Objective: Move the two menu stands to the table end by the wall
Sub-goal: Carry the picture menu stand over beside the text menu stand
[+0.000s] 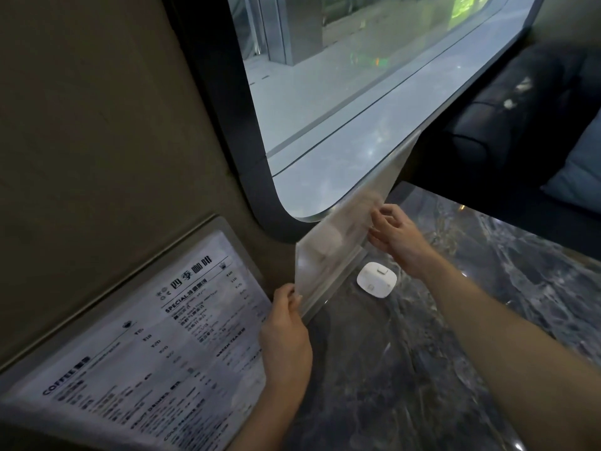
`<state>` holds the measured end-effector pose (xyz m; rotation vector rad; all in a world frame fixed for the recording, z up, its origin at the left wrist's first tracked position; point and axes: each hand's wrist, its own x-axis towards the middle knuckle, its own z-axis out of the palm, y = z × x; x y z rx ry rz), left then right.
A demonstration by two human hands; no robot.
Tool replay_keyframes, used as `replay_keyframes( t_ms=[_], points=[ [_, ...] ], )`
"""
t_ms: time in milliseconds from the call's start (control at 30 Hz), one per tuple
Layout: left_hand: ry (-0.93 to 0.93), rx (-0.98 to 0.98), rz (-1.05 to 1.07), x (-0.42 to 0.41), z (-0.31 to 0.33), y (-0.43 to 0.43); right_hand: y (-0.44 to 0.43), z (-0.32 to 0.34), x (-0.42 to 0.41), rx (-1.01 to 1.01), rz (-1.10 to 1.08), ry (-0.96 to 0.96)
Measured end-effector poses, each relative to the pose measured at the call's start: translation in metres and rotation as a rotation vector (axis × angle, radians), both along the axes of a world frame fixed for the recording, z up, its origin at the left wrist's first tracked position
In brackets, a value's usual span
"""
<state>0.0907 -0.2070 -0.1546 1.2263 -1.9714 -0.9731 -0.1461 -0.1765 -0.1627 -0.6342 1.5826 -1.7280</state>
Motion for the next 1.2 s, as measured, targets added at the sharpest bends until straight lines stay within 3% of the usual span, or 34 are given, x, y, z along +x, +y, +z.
replay_keyframes(
  t_ms=[233,700,1200],
  points=[
    [0.102,-0.082,0.019,0.005,0.015,-0.006,-0.010,0.003,-0.001,0.123,-0.024,0.095],
    [0.220,-0.300,0.092,0.010,0.059,-0.010,-0.016,0.008,0.011,0.215,0.007,0.087],
    [0.329,-0.277,0.108,0.012,0.064,-0.019,-0.017,0.008,0.016,0.262,0.065,0.165]
  ],
)
